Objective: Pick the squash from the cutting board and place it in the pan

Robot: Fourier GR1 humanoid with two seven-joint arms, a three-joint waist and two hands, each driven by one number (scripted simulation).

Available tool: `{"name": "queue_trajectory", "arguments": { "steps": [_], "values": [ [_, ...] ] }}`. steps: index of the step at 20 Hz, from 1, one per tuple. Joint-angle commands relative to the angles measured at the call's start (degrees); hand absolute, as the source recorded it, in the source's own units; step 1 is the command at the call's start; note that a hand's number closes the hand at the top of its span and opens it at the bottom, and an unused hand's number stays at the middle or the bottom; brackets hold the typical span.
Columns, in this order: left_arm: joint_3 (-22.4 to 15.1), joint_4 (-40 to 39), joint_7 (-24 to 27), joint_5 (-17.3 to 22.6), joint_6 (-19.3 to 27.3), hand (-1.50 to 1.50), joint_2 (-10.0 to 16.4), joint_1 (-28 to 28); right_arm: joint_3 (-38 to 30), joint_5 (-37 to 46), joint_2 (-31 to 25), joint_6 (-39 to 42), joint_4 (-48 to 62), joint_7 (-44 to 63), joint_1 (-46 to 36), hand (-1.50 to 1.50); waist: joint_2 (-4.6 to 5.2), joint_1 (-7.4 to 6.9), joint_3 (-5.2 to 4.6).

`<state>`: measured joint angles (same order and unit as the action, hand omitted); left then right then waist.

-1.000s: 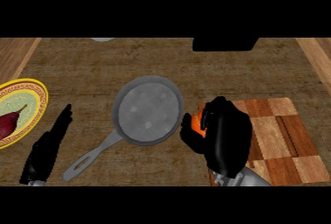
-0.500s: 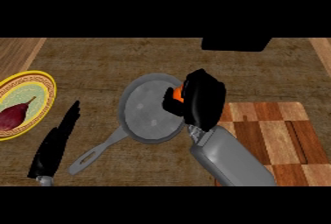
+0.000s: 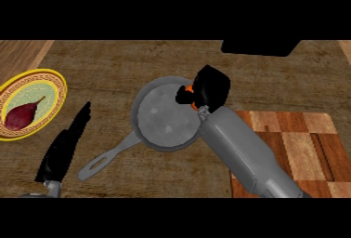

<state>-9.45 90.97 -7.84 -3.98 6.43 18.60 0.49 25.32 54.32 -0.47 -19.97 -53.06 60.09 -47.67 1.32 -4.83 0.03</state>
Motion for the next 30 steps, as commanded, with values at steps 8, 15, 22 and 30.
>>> {"name": "queue_trajectory", "arguments": {
  "steps": [8,15,22,30],
  "values": [
    [-0.7,-0.4,-0.4,0.1,-1.6,0.00,-0.4,-2.4,-7.4,-27.3,0.5,-20.4,6.0,-6.1,1.0,-1.50,0.79,-2.94,0.26],
    [0.8,-0.9,-1.0,0.3,-1.3,0.00,0.0,-2.6,-5.6,-26.8,0.5,-39.7,8.5,-16.4,-2.2,-1.50,0.20,-1.69,0.12],
    [1.4,-1.2,-0.5,-0.1,-0.4,0.00,-0.4,-0.9,-8.8,-28.3,0.5,-55.9,11.0,-19.4,-0.6,-1.50,-0.52,0.92,0.06],
    [3.3,1.5,-2.8,0.3,0.3,0.00,0.0,3.5,-4.5,-25.5,0.5,-62.6,-0.7,-22.4,13.3,-1.50,-1.81,5.16,-0.03]
  ]
}}
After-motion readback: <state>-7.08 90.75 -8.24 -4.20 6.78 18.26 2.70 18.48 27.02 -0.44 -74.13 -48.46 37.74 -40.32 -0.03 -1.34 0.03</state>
